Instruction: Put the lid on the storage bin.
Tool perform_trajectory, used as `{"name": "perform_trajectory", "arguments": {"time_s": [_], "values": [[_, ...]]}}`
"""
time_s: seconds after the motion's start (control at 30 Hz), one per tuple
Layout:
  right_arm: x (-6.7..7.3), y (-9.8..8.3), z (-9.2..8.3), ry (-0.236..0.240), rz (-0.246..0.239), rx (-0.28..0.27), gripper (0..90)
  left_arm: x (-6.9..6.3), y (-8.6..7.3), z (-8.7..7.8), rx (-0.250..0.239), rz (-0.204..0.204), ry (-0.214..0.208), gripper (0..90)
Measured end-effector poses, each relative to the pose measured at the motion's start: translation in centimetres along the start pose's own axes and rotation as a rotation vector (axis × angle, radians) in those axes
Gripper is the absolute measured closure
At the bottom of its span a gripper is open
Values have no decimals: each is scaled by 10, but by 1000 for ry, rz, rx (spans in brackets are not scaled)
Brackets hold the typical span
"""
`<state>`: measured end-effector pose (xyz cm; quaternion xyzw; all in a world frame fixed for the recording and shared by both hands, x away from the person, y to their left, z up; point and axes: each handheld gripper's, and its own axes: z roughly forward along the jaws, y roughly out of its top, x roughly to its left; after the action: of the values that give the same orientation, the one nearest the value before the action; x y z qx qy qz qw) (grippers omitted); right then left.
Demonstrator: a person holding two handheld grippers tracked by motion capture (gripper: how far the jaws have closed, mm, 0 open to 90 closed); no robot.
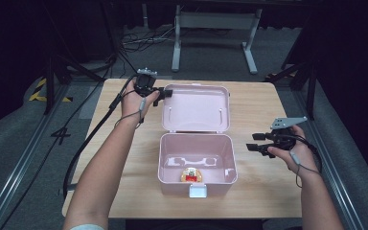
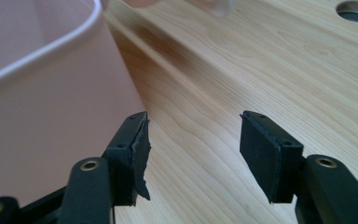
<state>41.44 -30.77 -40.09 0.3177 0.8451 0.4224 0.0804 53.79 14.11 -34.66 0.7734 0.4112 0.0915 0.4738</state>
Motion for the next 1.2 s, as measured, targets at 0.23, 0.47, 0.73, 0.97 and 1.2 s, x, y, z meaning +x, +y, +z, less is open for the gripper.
{"name": "perform_trajectory", "arguments": {"time_s": [0.23, 0.47, 0.73, 0.97, 1.2], "values": [[9, 8, -4, 42, -17, -36, 468, -6, 6, -13, -35, 16, -17, 710], [15, 11, -1, 72, -9, -20, 508, -14, 11, -33, -89, 16, -62, 728], [18, 12, 0, 82, -39, -34, 560, -28, 11, -49, -141, 76, -54, 734], [19, 12, -1, 72, -43, -6, 570, -43, 9, -66, -187, 125, -52, 740], [21, 13, -3, 56, -56, 12, 565, -54, 5, -81, -212, 143, -74, 735]]}}
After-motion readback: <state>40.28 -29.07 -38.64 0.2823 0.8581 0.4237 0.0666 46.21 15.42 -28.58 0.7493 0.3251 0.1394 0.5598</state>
